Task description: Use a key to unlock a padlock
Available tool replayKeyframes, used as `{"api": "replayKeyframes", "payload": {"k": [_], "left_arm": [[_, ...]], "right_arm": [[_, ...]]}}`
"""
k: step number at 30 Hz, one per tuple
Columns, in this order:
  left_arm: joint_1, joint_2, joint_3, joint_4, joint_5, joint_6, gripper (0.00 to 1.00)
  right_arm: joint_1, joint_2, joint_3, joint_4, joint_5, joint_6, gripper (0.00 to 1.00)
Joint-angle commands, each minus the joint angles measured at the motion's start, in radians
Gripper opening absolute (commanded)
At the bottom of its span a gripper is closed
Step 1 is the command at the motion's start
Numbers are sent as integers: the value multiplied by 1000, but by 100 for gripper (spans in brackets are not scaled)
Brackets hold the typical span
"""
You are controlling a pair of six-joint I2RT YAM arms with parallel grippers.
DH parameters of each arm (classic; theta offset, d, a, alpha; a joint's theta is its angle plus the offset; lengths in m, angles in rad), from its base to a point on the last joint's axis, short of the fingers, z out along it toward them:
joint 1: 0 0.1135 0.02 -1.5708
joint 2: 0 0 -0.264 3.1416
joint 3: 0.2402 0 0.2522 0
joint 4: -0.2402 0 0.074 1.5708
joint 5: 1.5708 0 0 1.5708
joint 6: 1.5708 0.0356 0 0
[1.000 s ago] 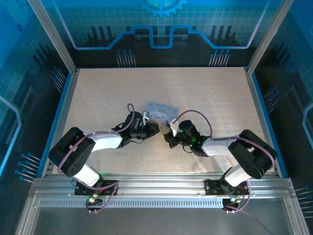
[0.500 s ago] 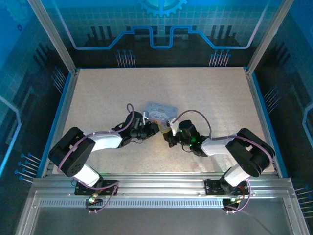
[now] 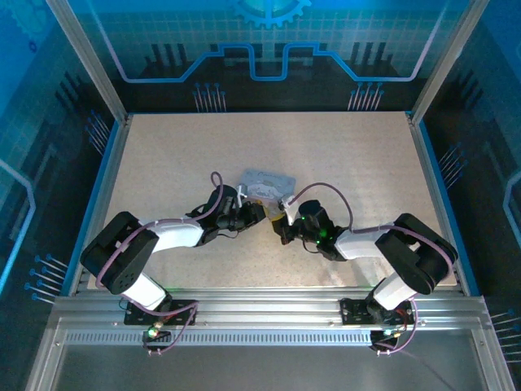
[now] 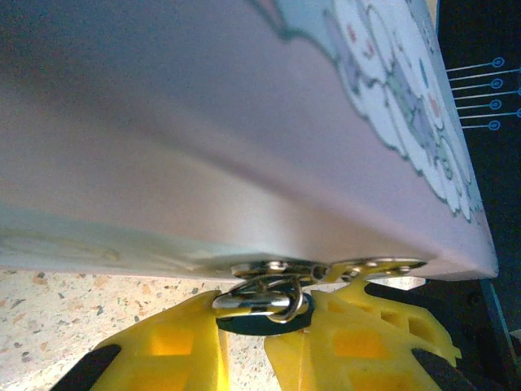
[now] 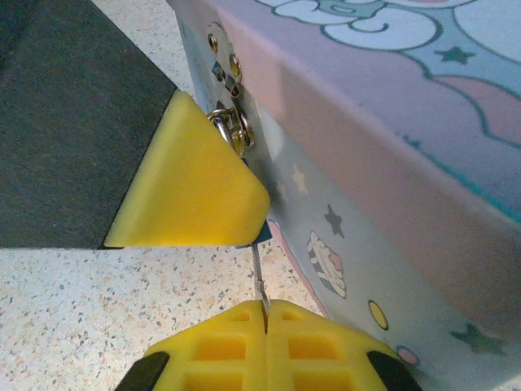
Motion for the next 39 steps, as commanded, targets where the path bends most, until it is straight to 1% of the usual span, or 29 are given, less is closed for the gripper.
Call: {"api": "replayKeyframes", "payload": {"k": [1,5,11,16,25,29,35,39], "left_arm": [[-27,-15,-7,-7,66,-15,20],[-29,-15,-7,-7,63,-14,20],[-30,-20,-1,-25,69,-15,20],[-32,-27,7,-42,72,-17,20],[-32,-34,12,-42,85,-46,20],[-32,-38,16,-50,83,-48,20],[-33,-35,16,-55,79,-45,20],[-34,-34,17,-55,79,-43,20]], "right_arm": [[-3,6,44,156,-29,9,2],[-7,11,66,173,-63,13,2],[-8,-2,116,106,-53,-62,2],[-10,-6,124,103,-56,-92,2],[-8,6,101,86,17,-162,2],[-10,6,104,86,21,-172,2],[-26,11,93,184,-49,-87,1],[-57,30,112,218,-147,-19,1]]}}
